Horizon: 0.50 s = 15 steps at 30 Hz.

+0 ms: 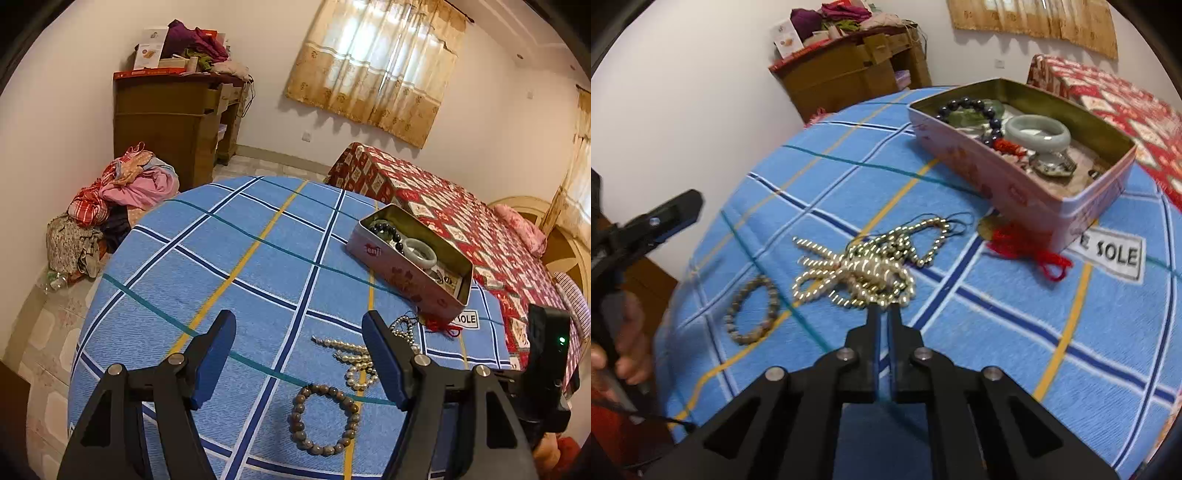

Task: Organize jewelry
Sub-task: 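Grasp the pearl necklace with the right gripper, then lift the pearl necklace with the right gripper toward the tin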

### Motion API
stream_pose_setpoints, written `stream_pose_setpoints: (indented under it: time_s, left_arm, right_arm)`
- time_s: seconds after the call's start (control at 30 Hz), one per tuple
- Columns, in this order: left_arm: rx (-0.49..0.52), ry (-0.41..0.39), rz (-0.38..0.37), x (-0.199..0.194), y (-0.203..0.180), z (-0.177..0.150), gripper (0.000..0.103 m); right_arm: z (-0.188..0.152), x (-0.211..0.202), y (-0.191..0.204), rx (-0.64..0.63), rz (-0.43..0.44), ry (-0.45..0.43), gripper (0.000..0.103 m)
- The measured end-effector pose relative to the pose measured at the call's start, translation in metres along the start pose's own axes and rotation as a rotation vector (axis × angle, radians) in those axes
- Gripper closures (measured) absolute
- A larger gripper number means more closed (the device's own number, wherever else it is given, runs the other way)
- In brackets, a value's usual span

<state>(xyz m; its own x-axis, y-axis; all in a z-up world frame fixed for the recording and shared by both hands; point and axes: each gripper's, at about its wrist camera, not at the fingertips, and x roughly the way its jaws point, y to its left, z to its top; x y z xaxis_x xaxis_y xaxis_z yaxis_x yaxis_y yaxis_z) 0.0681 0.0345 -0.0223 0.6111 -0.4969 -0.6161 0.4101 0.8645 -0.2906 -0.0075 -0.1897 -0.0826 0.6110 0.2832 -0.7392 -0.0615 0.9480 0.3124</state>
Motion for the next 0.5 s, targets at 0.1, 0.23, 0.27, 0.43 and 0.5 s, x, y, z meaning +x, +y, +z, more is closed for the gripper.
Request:
stream_pose_setpoints:
  time_s: [0.1,0.23,0.27,0.43,0.5]
  left_arm:
    - [-0.001,-0.003,-0.009,-0.001,0.002,-0.002,0.032]
    - [0.001,-0.005,-0.017,0.0,0.002,-0.004,0.032]
    - [-0.001,-0.006,-0.015,0.0,0.002,-0.003,0.032]
    - [-0.003,-0.023,-0.007,-0.008,0.003,-0.001,0.032]
    - [-0.005,-0.032,0.001,-0.012,0.006,0.001,0.032]
  right_arm:
    - [-0.004,-0.016,0.001,0.008,0.02,-0.047,0.096]
    - [0.0,-0.03,0.003,-0.021,0.034,-0.092,0.092]
    - [0.002,-0.03,0.006,-0.042,0.046,-0.09,0.092]
    - [0.018,-0.006,0.024,-0.173,0.026,-0.028,0.056]
    - [0.022,0.005,0.03,-0.227,0.014,-0.011,0.049]
